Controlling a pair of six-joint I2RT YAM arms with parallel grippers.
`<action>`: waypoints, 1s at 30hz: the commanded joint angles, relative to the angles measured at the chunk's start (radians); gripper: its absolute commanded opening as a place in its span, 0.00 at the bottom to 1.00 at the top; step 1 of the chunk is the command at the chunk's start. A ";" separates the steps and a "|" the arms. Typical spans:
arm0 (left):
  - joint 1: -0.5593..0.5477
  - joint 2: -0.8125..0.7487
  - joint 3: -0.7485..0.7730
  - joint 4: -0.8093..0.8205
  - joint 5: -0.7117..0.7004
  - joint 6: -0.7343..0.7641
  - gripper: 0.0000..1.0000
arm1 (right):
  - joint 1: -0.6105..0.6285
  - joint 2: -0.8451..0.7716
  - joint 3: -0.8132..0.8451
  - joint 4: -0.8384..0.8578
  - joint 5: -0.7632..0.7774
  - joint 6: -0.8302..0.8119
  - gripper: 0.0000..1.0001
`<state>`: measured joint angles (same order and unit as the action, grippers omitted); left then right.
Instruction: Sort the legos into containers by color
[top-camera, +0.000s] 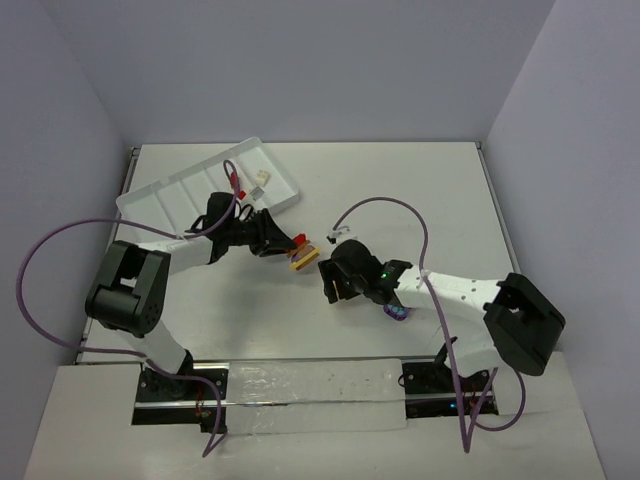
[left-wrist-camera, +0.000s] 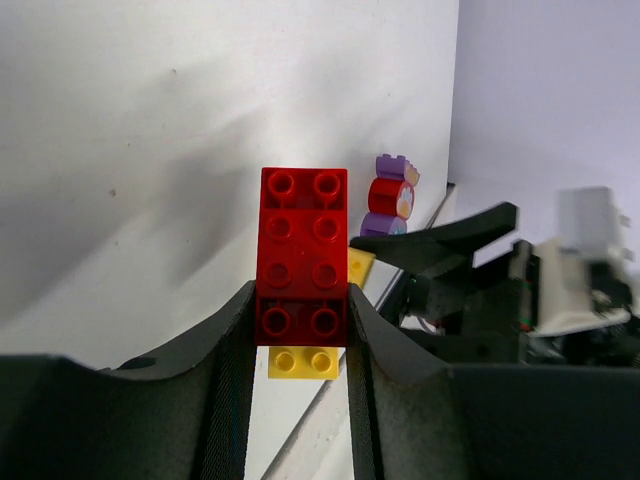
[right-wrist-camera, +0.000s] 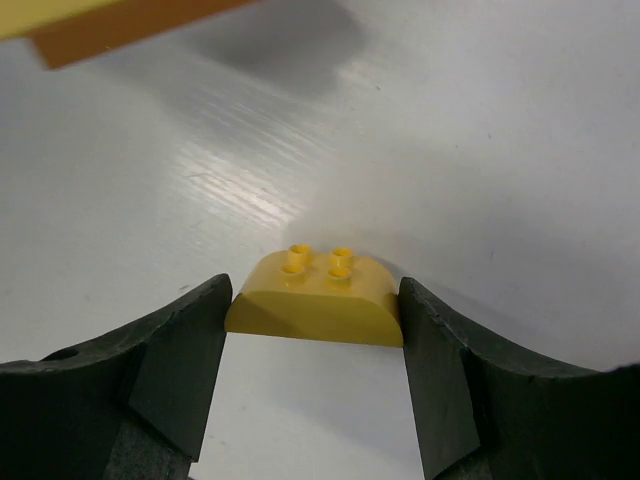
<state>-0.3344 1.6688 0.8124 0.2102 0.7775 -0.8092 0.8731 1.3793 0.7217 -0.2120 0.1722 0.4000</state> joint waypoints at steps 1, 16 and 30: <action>0.027 -0.109 -0.022 0.023 -0.063 -0.015 0.00 | -0.030 0.057 0.058 -0.031 0.040 0.075 0.51; 0.121 -0.255 -0.076 0.007 -0.052 -0.066 0.00 | -0.058 -0.026 0.240 -0.097 -0.061 0.095 0.91; 0.142 -0.429 -0.333 0.706 0.004 -0.583 0.00 | -0.333 -0.126 0.002 0.653 -0.723 0.509 0.92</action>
<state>-0.1965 1.2509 0.5638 0.5188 0.7423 -1.1437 0.5460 1.2158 0.7620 0.1274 -0.3495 0.7468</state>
